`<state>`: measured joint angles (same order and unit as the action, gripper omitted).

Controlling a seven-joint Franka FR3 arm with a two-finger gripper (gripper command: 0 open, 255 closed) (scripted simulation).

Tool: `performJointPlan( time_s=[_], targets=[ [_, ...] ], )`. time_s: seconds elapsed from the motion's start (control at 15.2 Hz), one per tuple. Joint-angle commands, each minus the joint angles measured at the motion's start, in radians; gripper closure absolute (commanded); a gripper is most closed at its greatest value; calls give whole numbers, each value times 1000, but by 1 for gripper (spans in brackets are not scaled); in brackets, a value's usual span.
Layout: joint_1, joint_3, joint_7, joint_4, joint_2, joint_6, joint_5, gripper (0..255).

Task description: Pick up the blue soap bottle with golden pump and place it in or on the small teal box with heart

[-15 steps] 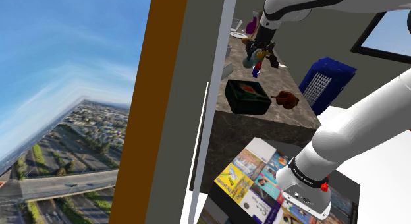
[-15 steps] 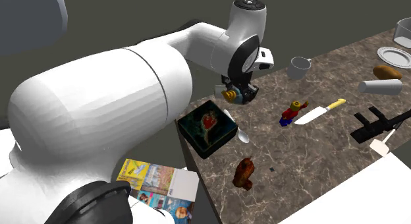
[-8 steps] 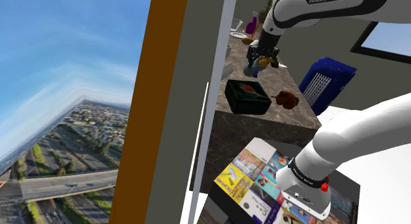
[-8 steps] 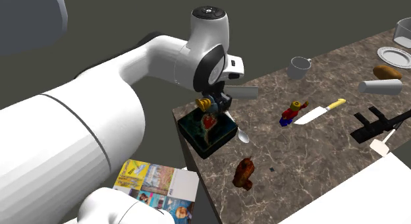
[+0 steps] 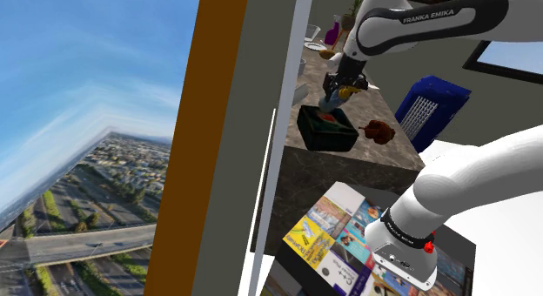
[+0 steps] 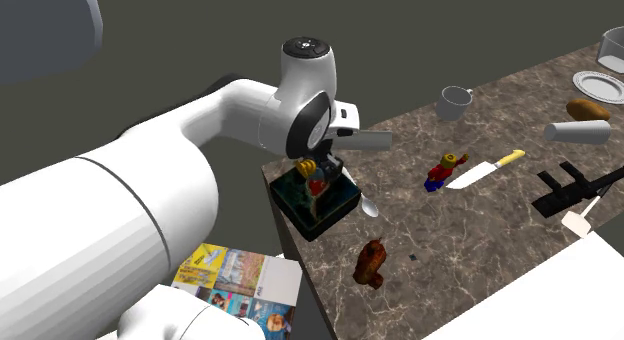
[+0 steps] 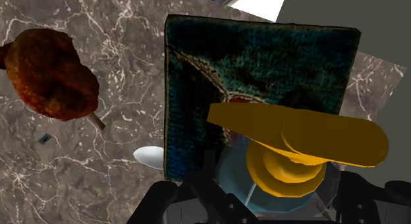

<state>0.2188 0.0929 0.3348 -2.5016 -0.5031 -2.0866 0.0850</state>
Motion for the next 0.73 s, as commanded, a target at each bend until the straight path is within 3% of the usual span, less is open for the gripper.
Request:
performJointPlan(
  time_s=[0.0, 0.33, 0.66],
  targets=[
    [0, 1, 1, -21, 8, -30, 1, 255],
    [2, 4, 3, -70, 34, -104, 4, 255],
    [2, 4, 3, -70, 34, -104, 4, 255]
  ],
)
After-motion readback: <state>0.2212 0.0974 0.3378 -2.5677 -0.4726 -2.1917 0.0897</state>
